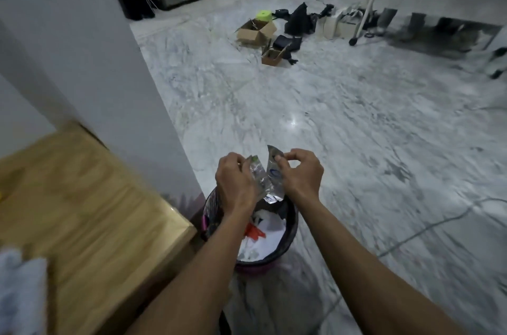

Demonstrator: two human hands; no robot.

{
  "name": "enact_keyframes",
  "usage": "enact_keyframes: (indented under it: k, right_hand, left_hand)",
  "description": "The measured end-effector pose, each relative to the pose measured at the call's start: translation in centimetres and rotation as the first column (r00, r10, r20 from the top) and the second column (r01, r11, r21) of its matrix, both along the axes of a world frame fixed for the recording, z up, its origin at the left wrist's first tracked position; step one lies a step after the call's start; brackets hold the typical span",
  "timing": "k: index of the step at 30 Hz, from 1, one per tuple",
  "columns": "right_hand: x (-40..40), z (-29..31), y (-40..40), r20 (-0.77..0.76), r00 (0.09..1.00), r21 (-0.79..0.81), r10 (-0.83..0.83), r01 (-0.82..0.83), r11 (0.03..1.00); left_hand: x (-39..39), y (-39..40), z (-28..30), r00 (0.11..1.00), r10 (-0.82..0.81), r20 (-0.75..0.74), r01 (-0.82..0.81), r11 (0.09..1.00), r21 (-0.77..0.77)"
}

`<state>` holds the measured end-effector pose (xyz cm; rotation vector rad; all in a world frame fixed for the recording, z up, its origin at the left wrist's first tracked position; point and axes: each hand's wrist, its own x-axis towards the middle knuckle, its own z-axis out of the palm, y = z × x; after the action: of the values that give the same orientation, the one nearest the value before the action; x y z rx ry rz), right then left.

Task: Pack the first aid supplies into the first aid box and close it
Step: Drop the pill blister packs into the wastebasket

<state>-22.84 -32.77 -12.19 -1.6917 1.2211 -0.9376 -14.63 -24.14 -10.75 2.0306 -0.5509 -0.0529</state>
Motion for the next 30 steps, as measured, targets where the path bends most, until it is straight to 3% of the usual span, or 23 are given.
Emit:
enact_keyframes:
  k: [11,22,30]
  right_hand:
    - [3.0,-9.2,0.0,-0.113,0.993,0.163,0.023,-0.004,0.987]
    - [3.9,-13.1,0.5,-0.170,0.979,0.263,0.114,-0.066,0.962]
    - [3.5,-12.8,0.6,-0.116,0.989,0.294,0.094,-0.056,0.954]
  left_hand:
    - [2.3,0.3,-10.0,0.989,0.104,-0.107,-0.084,0.981,0.173]
    - [3.8,0.2,-13.1,0.986,0.072,-0.150,-0.041,0.979,0.198]
    - [3.9,0.4,-13.0,0.984,0.061,-0.165,-0.030,0.982,0.187]
